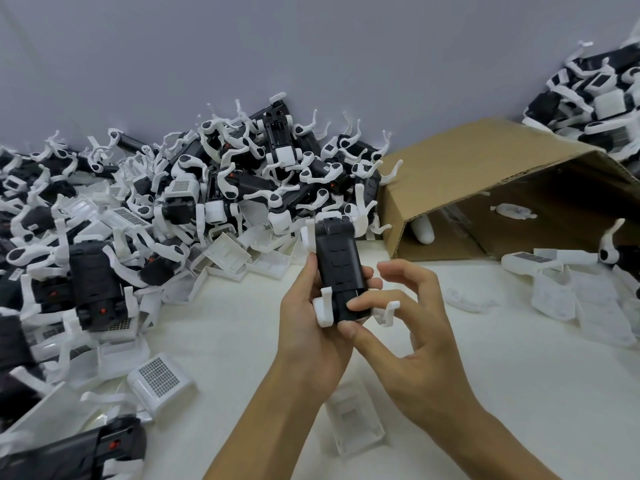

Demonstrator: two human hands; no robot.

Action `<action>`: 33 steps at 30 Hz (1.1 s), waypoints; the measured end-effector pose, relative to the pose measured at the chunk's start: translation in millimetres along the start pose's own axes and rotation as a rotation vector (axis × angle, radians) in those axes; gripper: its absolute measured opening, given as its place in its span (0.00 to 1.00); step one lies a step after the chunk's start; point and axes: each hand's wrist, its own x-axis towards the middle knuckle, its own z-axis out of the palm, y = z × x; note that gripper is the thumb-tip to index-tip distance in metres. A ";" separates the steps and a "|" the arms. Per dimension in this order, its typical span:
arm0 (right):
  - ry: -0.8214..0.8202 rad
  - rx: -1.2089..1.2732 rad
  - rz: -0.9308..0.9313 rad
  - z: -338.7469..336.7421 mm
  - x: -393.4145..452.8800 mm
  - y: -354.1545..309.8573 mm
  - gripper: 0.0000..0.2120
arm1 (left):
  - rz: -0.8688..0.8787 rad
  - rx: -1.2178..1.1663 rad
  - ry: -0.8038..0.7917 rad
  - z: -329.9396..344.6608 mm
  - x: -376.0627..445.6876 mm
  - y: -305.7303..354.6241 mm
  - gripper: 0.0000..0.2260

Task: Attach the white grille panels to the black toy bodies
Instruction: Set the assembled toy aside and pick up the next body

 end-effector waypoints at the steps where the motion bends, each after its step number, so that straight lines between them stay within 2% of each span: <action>1: 0.008 0.002 -0.009 0.2 0.1 -0.4 0.11 | 0.004 0.004 -0.010 0.3 -0.1 0.4 0.22; 13: 0.017 -0.026 0.084 0.5 1.5 -2.4 0.08 | -0.017 -0.017 0.003 -6.2 3.5 -0.4 0.24; 15: 0.015 -0.028 0.115 -0.2 2.7 -3.0 0.11 | 0.015 -0.007 0.011 -7.0 3.7 2.3 0.21; 18: -0.008 -0.098 0.362 -4.9 8.6 -3.8 0.22 | 0.137 0.029 0.050 -6.9 6.5 10.4 0.17; 20: -0.142 -0.200 0.545 -11.2 12.7 -4.1 0.31 | 0.241 0.124 0.137 -7.6 8.8 15.9 0.14; 23: -0.560 -0.433 0.641 -15.9 12.5 -5.6 0.38 | 0.317 0.175 0.286 -11.1 10.6 22.5 0.17; 25: -0.795 -0.533 0.627 -16.6 12.0 -7.7 0.35 | 0.346 0.163 0.329 -13.7 11.4 25.8 0.17; 27: -0.858 -0.507 0.638 -20.5 14.4 -7.2 0.30 | 0.351 0.196 0.336 -15.2 11.5 28.8 0.10; 29: -0.812 -0.447 0.650 -23.6 15.0 -3.9 0.19 | 0.326 0.246 0.342 -14.7 11.2 29.7 0.01; 31: -0.696 -0.417 0.624 -23.4 14.0 1.1 0.09 | 0.286 0.269 0.353 -14.0 10.2 29.2 0.05; 33: -0.534 -0.336 0.602 -22.1 13.3 6.3 0.07 | 0.252 0.330 0.331 -14.2 9.8 28.5 0.09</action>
